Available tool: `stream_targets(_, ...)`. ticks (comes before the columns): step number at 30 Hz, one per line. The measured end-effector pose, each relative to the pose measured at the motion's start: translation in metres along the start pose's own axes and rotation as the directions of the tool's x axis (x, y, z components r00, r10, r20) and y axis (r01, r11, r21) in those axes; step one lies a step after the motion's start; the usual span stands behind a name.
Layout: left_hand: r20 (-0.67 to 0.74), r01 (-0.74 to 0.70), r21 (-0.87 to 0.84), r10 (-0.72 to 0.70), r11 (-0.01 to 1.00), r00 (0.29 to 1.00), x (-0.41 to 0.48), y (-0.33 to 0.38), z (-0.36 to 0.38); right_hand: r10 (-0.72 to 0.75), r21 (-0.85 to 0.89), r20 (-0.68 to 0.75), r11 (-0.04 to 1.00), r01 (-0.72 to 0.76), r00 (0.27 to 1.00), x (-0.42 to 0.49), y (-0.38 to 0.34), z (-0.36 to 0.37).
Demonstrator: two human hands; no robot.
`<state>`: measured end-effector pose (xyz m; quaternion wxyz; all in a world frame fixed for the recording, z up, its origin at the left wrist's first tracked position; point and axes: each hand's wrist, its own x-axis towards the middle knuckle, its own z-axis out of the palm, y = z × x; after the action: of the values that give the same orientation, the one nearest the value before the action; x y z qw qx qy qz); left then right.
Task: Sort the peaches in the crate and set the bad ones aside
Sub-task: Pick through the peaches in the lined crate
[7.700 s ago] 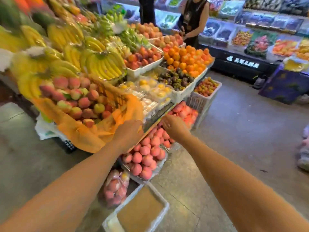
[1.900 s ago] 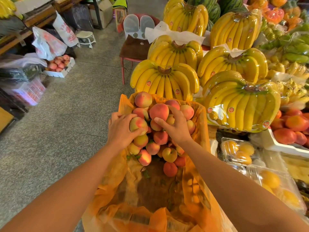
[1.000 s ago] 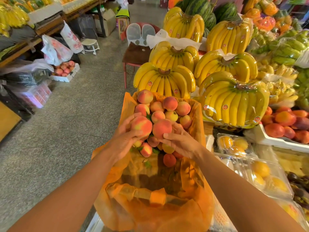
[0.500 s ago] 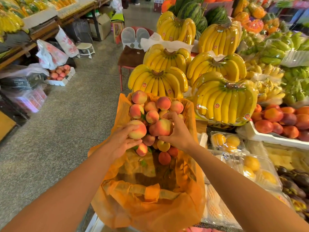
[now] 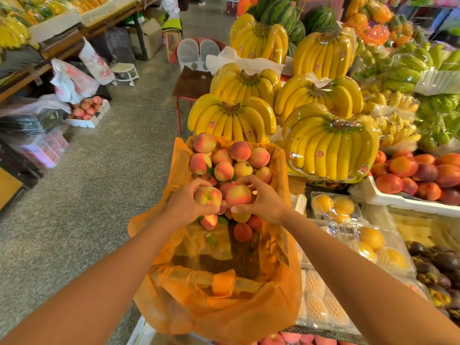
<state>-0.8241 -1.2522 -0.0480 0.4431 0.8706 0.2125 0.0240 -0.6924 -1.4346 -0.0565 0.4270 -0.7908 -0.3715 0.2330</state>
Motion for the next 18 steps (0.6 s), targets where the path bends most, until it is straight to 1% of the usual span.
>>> stream_targets(1,0.031,0.043,0.102,-0.047,0.994,0.998,0.001,-0.001,0.0,0.062,-0.03,0.056,0.998,-0.061,0.996,0.002,0.0,0.0)
stream_targets(2,0.071,0.08,0.21,-0.097,0.974,0.993,0.003,-0.003,0.001,0.123,-0.096,0.112,0.989,-0.112,0.986,0.003,0.001,0.0)
stream_targets(4,0.165,0.089,0.392,-0.165,0.915,0.972,0.006,-0.008,0.006,0.226,-0.261,0.214,0.951,-0.168,0.95,0.006,0.003,0.003)
stream_targets(5,0.211,0.076,0.438,-0.185,0.896,0.96,0.006,-0.01,0.009,0.27,-0.322,0.254,0.929,-0.182,0.929,0.008,0.005,0.007)
stream_targets(6,0.242,0.068,0.455,-0.197,0.888,0.95,0.007,-0.014,0.014,0.306,-0.363,0.283,0.911,-0.194,0.909,0.009,0.008,0.011)
stream_targets(9,0.293,0.056,0.455,-0.208,0.889,0.933,0.01,-0.025,0.027,0.35,-0.44,0.306,0.877,-0.194,0.885,0.013,0.019,0.025)
stream_targets(14,0.349,0.052,0.546,-0.283,0.836,0.894,0.019,-0.044,0.051,0.381,-0.463,0.333,0.863,-0.202,0.863,0.02,0.036,0.041)
stream_targets(16,0.4,0.029,0.577,-0.313,0.816,0.862,0.021,-0.053,0.059,0.403,-0.477,0.37,0.856,-0.201,0.837,0.023,0.043,0.045)
stream_targets(18,0.448,0.027,0.609,-0.372,0.792,0.813,0.025,-0.06,0.064,0.426,-0.492,0.409,0.848,-0.198,0.807,0.025,0.048,0.049)
